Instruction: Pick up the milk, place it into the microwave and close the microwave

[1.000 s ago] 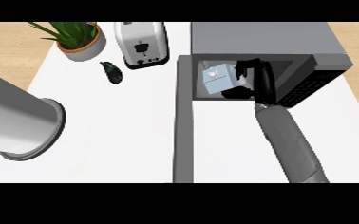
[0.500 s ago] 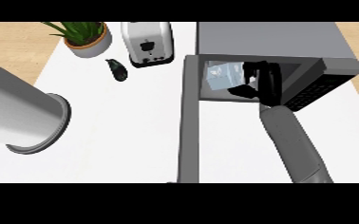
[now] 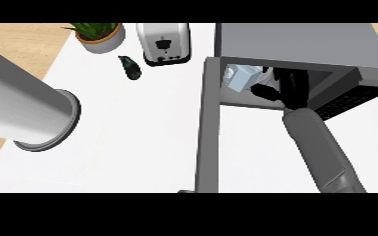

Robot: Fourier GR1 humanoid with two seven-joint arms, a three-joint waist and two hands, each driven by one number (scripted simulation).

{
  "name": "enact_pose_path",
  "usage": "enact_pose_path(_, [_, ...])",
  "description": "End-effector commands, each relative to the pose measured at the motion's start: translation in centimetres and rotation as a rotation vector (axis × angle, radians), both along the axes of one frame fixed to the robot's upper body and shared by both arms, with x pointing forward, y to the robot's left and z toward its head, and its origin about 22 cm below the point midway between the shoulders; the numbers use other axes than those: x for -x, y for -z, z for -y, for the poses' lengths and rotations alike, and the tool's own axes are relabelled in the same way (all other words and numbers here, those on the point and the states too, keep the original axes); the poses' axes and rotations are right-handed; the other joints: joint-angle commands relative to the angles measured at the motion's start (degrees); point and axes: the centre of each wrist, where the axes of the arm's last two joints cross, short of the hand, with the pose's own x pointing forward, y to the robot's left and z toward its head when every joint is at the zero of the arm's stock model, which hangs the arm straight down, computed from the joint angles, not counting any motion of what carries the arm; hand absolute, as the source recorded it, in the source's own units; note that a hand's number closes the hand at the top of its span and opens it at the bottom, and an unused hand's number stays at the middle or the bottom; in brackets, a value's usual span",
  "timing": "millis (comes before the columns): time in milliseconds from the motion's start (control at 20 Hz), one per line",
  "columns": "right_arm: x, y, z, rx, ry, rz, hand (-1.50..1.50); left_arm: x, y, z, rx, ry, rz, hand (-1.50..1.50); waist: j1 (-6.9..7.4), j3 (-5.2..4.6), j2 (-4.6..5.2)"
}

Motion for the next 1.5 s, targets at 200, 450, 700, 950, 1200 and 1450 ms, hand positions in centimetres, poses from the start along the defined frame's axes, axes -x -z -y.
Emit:
enact_pose_path(200, [-1.6, 0.1, 7.0, -0.074, 0.538, -0.225, -1.5, -0.3, 0.0, -0.1, -0.027, 0.007, -0.001, -1.5, 2.25, -0.23, 3.31])
enact_pose_path(450, [-5.1, -4.2, 4.5, -0.039, 0.368, -0.237, -1.5, -0.8, 0.2, -0.4, -0.047, -0.01, -0.006, -1.5, 2.89, 0.24, 3.01])
enact_pose_path(700, [-6.0, -4.6, 1.6, -0.024, 0.287, -0.247, -1.5, -2.4, 0.2, 0.4, -0.058, 0.053, -0.01, -1.5, 2.7, 0.3, 3.29])
enact_pose_path(950, [-6.1, -4.1, -0.1, -0.062, 0.185, -0.286, -1.5, -2.8, 0.7, 1.3, -0.07, 0.103, -0.012, -1.5, 1.97, 0.33, 3.01])
enact_pose_path(1200, [-6.7, -5.1, -0.9, -0.169, 0.079, -0.309, -1.5, -3.6, 1.2, 1.5, -0.08, 0.164, -0.033, -1.5, 1.01, 0.31, 2.75])
enact_pose_path(1450, [-5.6, -2.9, -1.2, -0.319, -0.002, -0.332, -1.5, -3.6, 1.7, 2.3, -0.09, 0.239, -0.026, -1.5, 0.17, 0.33, 2.23])
